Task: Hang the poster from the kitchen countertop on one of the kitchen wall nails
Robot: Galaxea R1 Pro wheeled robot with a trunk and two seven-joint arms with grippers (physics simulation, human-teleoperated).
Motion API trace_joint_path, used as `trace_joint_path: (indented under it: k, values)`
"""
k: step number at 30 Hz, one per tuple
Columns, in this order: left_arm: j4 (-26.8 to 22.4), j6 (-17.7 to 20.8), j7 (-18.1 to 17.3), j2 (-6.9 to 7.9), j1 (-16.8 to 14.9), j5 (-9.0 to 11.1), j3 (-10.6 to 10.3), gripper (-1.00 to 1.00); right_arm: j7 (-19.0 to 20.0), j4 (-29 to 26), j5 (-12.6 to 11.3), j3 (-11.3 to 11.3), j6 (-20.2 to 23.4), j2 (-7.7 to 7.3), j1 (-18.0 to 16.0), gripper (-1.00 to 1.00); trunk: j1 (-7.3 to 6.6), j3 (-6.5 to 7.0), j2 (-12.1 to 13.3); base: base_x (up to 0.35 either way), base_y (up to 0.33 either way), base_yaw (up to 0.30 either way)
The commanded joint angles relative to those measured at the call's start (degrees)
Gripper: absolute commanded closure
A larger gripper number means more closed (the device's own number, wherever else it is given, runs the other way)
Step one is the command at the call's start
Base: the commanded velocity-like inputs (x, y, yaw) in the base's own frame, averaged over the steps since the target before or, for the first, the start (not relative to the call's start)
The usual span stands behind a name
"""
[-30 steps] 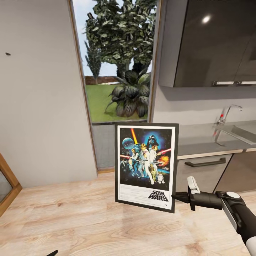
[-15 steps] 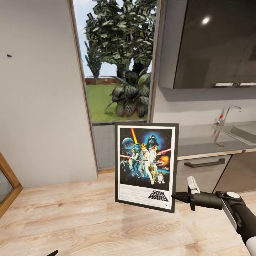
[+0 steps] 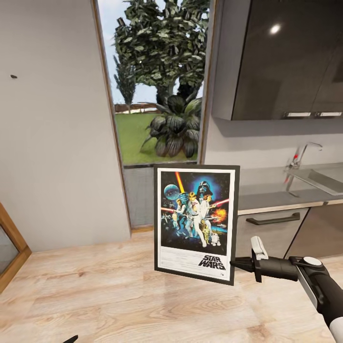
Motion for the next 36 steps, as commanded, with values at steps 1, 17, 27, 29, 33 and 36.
trace_joint_path:
  k: [1, 17, 27, 29, 33, 36]
  values:
    - [0.0, -0.4, -0.1, -0.03, -0.1, 0.3, -0.2, -1.00, 0.3, 0.0, -0.2, 0.0, 0.8, 0.00, -0.1, 1.00, -0.19, 0.06, 0.3, 0.000, 0.000, 0.000]
    - [0.0, -0.4, -0.1, -0.09, -0.1, 0.3, -0.2, -1.00, 0.4, 0.0, -0.3, 0.1, 0.8, 0.06, -0.1, 1.00, -1.29, 0.96, 2.3, 0.000, 0.000, 0.000]
    - [0.0, -0.4, -0.1, -0.17, -0.1, 0.3, -0.2, -1.00, 0.4, 0.0, -0.2, 0.0, 0.8, 0.02, -0.1, 1.00, -1.29, 0.96, 2.3, 0.000, 0.000, 0.000]
    - [0.0, -0.4, -0.1, -0.18, -0.1, 0.3, -0.2, -1.00, 0.4, 0.0, -0.2, 0.0, 0.8, 0.02, -0.1, 1.00, -1.29, 0.96, 2.3, 0.000, 0.018, 0.000]
    - [0.0, -0.4, -0.1, -0.18, -0.1, 0.3, -0.2, -1.00, 0.4, 0.0, -0.2, 0.0, 0.8, 0.01, -0.1, 1.00, -1.29, 0.96, 2.3, 0.000, 0.145, 0.000]
    - [0.0, -0.4, -0.1, -0.18, -0.1, 0.3, -0.2, -1.00, 0.3, 0.0, -0.2, 0.0, 0.8, 0.07, -0.1, 1.00, -1.29, 0.96, 2.3, 0.000, 0.256, 0.000]
